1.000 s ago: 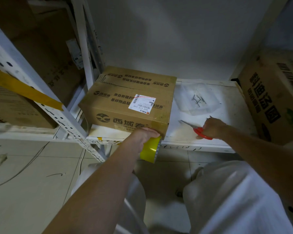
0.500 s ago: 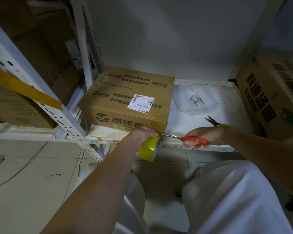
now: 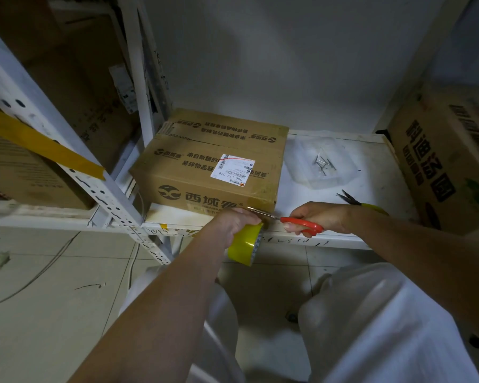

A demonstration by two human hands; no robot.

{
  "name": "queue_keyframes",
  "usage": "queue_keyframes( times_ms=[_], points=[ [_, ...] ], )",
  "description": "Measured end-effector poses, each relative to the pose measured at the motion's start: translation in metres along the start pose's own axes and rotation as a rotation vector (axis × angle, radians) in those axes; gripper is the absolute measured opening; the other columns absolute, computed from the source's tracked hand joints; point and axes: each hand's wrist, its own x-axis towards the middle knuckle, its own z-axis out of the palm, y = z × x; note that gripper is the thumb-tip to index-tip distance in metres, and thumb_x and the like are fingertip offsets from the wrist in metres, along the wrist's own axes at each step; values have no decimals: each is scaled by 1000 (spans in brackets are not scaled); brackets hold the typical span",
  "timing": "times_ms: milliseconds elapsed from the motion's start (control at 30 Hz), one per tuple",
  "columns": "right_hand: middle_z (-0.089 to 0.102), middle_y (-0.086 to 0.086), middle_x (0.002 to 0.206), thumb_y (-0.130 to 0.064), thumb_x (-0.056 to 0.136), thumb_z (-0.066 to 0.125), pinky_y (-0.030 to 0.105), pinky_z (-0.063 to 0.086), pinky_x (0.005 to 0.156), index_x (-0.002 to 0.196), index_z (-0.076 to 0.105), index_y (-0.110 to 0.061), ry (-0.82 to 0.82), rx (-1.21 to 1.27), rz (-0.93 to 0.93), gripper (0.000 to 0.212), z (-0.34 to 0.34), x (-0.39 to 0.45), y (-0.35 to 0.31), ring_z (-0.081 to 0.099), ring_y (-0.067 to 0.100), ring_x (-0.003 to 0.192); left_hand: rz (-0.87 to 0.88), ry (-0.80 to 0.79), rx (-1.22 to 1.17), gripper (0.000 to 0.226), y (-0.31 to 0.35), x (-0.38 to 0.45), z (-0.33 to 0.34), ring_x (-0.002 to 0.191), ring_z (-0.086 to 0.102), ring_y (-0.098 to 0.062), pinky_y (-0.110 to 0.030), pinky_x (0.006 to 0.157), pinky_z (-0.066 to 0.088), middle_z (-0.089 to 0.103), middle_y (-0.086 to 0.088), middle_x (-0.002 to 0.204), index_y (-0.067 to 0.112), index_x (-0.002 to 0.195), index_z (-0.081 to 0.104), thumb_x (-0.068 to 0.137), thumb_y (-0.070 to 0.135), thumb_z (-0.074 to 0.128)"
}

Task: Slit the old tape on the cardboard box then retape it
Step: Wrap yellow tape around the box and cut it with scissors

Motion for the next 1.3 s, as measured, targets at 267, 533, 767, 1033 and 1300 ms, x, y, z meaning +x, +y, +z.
queue_keyframes(
  times_ms=[267, 533, 767, 1033, 1300],
  points=[
    [56, 9, 67, -36, 79, 72, 18, 47, 48, 88, 70, 2, 93, -11, -40, 38, 7, 3, 1, 50, 11, 52, -2, -20, 2, 10, 3, -2, -2, 105, 61, -33, -48, 100, 46, 66, -11, 95, 11, 81, 67, 77, 7, 75],
    [54, -3, 72, -75, 68, 60, 26, 41, 68, 74, 56, -19, 138, -585, -36, 57, 11, 2, 5, 50, 11, 66, 85, 30, 176, 17, -2, 1, 1, 71, 55, -14, -19, 64, 43, 58, -4, 76, 9, 75, 60, 77, 0, 74],
    [54, 1, 71, -86, 57, 47, 25, 44, 69, 85, 59, -9, 28, -563, -20, 82, -2, -10, 17, 49, 9, 61, 9, -19, 334, 33, -6, -5, 0, 94, 55, -23, -27, 80, 44, 61, -11, 100, -1, 112, 66, 80, 5, 73],
    [65, 3, 80, -67, 84, 48, 25, 48, 72, 97, 64, -6, 393, -847, 263, 65, -45, -16, 68, 58, 12, 71, -6, 6, 253, 28, -7, -5, -11, 98, 57, -27, -37, 94, 47, 64, -17, 116, 2, 107, 68, 80, 8, 74],
    [60, 10, 116, -45, 90, 58, 29, 48, 86, 118, 53, -5, 594, -733, 321, 49, -23, 15, 55, 58, 23, 105, -31, 21, 213, 11, -11, -10, -11, 105, 59, -31, -43, 98, 47, 66, -14, 107, 10, 84, 69, 76, 10, 77]
  ],
)
